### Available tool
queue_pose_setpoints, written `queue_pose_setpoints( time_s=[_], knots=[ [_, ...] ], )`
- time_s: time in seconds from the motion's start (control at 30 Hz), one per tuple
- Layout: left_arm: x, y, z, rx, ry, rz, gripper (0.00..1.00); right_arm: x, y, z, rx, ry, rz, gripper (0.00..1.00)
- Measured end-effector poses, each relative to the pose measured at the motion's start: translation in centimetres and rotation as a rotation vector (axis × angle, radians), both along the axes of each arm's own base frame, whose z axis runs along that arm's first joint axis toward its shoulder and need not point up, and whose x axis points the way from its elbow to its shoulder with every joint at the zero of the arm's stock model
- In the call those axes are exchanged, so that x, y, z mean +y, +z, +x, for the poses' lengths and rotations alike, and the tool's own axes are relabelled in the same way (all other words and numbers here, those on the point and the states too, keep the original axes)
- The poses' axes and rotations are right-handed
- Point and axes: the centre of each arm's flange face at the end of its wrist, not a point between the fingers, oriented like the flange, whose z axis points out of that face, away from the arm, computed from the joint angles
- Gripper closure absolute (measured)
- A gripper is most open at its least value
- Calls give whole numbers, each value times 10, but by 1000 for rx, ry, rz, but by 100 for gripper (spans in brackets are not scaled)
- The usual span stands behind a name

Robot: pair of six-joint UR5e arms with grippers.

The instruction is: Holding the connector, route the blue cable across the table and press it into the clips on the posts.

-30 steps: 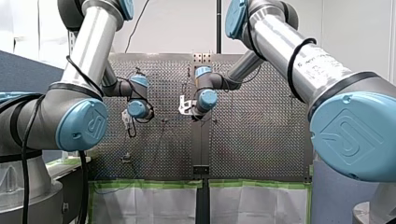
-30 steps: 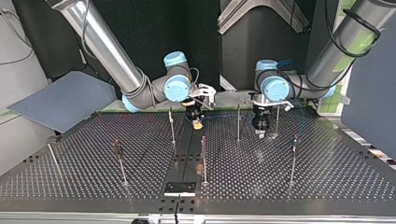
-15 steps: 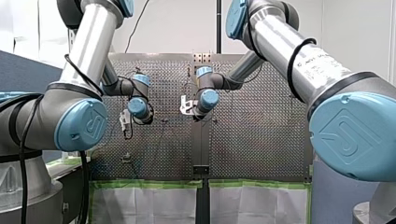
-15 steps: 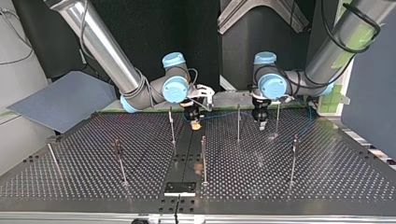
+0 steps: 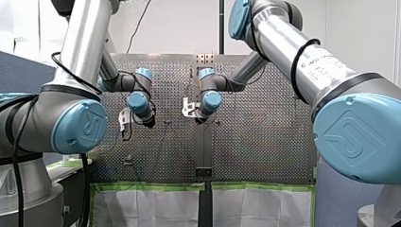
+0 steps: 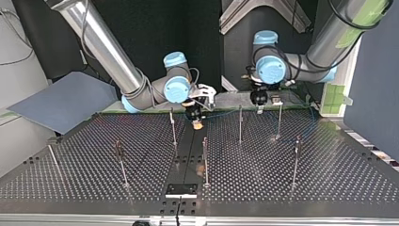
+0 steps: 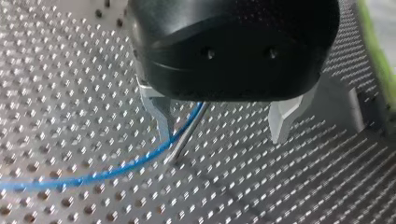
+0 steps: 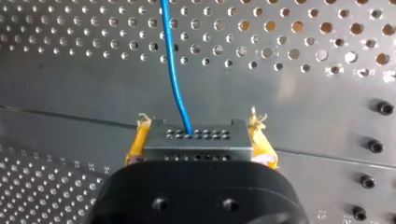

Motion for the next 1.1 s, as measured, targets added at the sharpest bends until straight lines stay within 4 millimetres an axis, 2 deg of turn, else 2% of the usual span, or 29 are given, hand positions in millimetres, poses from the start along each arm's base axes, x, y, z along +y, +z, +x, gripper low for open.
queue_pose_setpoints(
  time_s=[0.2, 0.5, 0.83, 1.1],
  knots=[
    [-16, 15, -27, -11, -28, 2, 0, -2, 0, -2, -1, -4, 1, 100],
    [-52, 54, -45, -136, -81, -60, 0, -10, 1, -8, -2, -16, 2, 100],
    [-95, 44, -43, -183, -142, -104, 0, -25, 22, -21, -28, -26, -14, 100],
    [-111, 31, -25, -182, -145, -122, 0, -27, 23, -23, -33, -18, -13, 100]
  ],
)
